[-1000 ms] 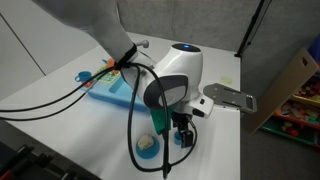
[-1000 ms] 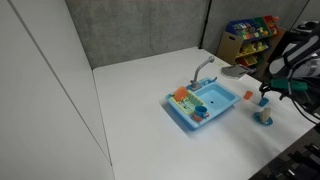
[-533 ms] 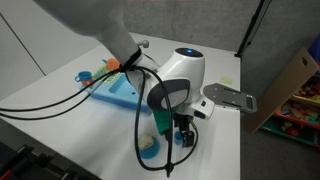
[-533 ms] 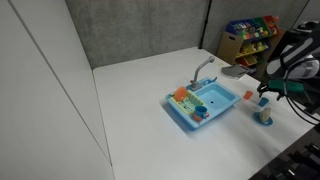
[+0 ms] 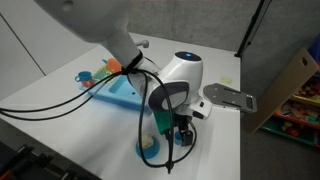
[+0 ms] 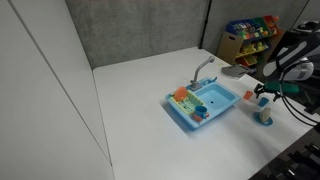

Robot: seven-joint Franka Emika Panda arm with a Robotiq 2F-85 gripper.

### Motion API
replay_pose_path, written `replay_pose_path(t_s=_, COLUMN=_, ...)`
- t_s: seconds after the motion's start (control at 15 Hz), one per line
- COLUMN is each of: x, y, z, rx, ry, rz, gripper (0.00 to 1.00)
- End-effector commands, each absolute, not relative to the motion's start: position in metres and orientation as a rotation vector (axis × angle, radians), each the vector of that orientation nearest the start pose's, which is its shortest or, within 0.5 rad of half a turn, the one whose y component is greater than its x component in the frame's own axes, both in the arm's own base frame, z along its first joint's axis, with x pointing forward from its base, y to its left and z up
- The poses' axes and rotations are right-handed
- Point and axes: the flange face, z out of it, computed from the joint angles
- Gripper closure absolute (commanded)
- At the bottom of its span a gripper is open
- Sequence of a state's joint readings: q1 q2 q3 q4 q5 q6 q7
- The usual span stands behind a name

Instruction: Put the blue cup in the sink.

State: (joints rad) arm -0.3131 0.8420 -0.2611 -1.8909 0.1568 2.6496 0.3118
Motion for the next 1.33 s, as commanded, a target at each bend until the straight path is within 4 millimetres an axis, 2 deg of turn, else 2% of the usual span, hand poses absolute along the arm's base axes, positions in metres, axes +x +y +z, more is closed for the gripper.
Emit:
replay_pose_path(t_s=0.0, x=0.511, y=-0.341, z=0.06, rx=-2.887, ry=1.469, rz=0.085, gripper=0.0)
replay_pose_path(t_s=0.07, x=0.511, y=-0.341, z=0.059, rx=-2.888, ry=1.469, rz=0.085, gripper=0.0)
replay_pose_path(t_s=0.2, x=0.512, y=-0.342, z=0.057, rx=-2.89, ry=1.47, rz=0.086, gripper=0.26)
replay_pose_path(t_s=0.47, x=0.512, y=-0.339, z=0.058, rx=-2.897, ry=1.464, rz=0.099, gripper=0.6)
replay_pose_path(t_s=0.67, x=0.512, y=-0.333, z=0.071, rx=-2.913, ry=1.456, rz=0.11, gripper=0.81)
replay_pose_path(t_s=1.0, x=0.519, y=-0.315, z=0.099, rx=-2.948, ry=1.404, rz=0.155, gripper=0.83)
replay_pose_path(t_s=1.27, x=0.533, y=-0.296, z=0.126, rx=-2.987, ry=1.332, rz=0.177, gripper=0.83)
